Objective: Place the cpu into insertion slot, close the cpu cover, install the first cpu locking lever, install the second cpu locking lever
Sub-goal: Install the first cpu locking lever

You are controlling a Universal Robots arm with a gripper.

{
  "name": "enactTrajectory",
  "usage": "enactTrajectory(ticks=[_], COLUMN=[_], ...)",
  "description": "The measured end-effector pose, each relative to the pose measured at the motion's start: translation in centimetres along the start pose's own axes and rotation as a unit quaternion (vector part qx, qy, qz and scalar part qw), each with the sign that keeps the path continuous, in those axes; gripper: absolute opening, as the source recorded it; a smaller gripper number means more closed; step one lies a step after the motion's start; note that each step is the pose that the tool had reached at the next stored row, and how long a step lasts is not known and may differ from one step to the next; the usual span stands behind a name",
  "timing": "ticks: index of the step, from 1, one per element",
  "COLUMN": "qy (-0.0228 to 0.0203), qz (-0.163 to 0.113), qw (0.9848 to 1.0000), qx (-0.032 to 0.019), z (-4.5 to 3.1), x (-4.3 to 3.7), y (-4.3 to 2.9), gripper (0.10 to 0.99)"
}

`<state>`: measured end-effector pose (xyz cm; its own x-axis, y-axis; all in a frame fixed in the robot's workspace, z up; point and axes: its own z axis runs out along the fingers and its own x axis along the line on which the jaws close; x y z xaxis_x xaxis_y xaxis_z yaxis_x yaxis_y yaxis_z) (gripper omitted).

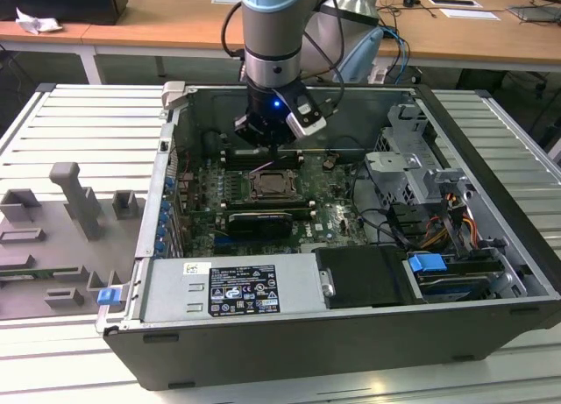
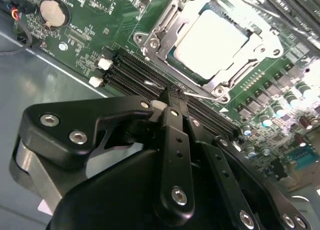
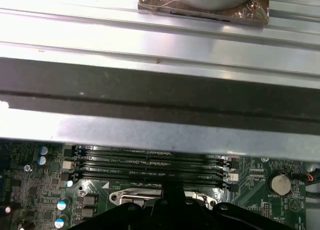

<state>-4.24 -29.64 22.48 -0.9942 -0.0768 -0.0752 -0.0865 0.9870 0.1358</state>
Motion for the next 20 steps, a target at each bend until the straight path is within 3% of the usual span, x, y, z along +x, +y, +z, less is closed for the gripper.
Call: enactTrajectory(ticks=[3, 8, 20], qy=[0.0001, 0.0003, 0.0006], qz=[0.0, 0.0, 0.0], qw=[1.0, 1.0, 1.0], qx=[0.0006, 0.0035, 0.0061], z=[0.3, 0.51, 1.79], x=[-0.1, -0.44, -1.18], y=[0.32, 0.14, -0.09], gripper=[0.106, 0.106, 0.106])
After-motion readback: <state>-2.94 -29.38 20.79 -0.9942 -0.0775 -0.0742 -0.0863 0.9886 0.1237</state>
